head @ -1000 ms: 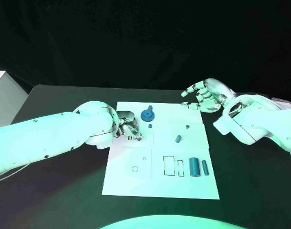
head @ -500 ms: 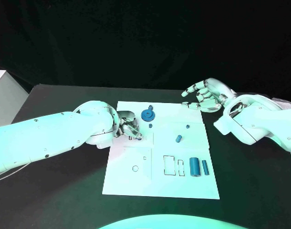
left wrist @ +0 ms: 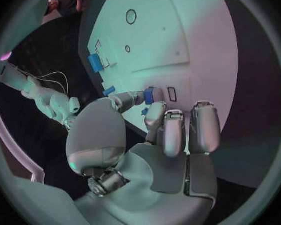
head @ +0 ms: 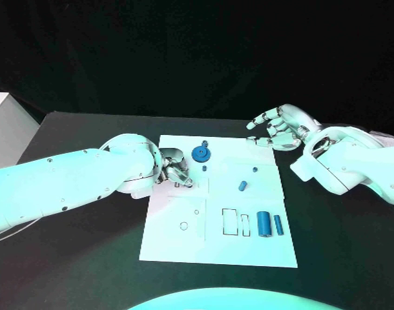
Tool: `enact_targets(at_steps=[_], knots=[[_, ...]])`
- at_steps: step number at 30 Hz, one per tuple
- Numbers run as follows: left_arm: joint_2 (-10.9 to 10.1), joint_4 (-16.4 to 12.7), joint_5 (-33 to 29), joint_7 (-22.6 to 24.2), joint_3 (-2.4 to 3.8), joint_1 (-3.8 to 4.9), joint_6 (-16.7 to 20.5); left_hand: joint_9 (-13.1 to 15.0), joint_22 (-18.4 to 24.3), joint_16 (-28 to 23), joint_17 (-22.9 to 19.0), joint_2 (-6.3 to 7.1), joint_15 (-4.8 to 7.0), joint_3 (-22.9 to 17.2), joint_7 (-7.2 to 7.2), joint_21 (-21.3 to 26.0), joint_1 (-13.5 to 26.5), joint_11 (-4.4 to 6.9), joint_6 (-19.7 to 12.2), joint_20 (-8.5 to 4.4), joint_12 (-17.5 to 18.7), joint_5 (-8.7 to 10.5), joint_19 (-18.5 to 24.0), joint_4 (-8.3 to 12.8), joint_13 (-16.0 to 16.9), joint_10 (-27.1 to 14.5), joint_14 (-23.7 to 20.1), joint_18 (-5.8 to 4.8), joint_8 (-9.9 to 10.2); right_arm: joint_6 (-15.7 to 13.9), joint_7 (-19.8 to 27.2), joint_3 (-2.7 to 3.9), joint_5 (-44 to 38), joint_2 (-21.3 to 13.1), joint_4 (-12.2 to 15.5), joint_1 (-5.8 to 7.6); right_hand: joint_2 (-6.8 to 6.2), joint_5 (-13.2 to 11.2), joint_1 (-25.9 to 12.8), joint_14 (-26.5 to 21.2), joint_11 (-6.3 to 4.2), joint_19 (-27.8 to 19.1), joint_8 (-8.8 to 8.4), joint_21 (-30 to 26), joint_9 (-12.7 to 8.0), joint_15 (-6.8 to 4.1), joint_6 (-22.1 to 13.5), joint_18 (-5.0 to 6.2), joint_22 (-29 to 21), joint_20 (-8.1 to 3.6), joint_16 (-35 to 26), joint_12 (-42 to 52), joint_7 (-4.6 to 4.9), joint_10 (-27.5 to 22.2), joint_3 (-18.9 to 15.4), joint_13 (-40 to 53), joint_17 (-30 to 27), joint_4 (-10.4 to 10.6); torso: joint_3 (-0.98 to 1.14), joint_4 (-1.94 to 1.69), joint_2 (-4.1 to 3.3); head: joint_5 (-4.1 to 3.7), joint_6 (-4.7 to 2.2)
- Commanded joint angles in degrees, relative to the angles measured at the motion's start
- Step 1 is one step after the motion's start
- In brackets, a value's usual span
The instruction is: Assemble the parts on the task board
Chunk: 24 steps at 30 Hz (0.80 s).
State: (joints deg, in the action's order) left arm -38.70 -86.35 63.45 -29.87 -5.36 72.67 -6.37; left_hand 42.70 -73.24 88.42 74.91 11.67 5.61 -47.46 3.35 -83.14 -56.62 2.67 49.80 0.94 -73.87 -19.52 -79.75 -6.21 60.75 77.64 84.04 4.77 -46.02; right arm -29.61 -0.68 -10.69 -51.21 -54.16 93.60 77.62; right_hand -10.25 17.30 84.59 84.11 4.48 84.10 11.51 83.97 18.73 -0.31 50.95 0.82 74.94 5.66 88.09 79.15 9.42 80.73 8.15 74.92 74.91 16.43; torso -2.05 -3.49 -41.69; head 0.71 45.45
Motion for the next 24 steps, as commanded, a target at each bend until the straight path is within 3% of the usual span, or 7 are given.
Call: enact_targets(at_steps=[1, 24], knots=[[0.2, 0.0, 0.4, 0.0, -0.12, -0.12, -1.8, 7.6, 0.0, 0.4, 12.4, -0.81, 0.26, -9.1, -2.27, -0.3, -0.1, 0.26, 2.8, -0.22, 0.0, 0.00, -0.4, 9.4, 0.1, 0.4, 5.3, -1.11, -0.1, 0.9, 0.3, 0.00, -0.6, 0.0, 0.1, -0.05, -0.12, 0.3, -0.3, 4.7, 0.00, 3.1, -0.15, -0.1, -0.1, 0.44, -0.3, 0.73, 11.0, 0.32, -0.2, -0.1, -0.04, -0.2, 0.4, 5.2, 10.9, 0.1, 0.02, -0.02, -0.02, 0.08, 0.09], [0.7, 0.4, 0.2, 0.1, -0.19, -0.12, -1.7, 6.2, -1.3, 0.7, 13.1, -3.52, 0.49, -5.9, -2.76, -0.7, 0.9, 0.59, 4.5, -0.47, -0.3, 1.06, -1.2, 8.2, 1.1, 1.6, 5.4, -1.41, 0.2, 1.4, 0.0, -0.01, -0.6, 0.0, 0.0, -0.12, -0.08, 1.1, -0.6, 4.7, -0.04, 3.1, -0.12, -0.2, -0.1, 0.41, -0.3, 0.74, 11.0, 0.30, -0.2, 0.0, -0.07, -0.2, 0.8, 5.2, 10.8, 0.0, 0.04, 0.04, -0.02, 0.02, 0.25]])
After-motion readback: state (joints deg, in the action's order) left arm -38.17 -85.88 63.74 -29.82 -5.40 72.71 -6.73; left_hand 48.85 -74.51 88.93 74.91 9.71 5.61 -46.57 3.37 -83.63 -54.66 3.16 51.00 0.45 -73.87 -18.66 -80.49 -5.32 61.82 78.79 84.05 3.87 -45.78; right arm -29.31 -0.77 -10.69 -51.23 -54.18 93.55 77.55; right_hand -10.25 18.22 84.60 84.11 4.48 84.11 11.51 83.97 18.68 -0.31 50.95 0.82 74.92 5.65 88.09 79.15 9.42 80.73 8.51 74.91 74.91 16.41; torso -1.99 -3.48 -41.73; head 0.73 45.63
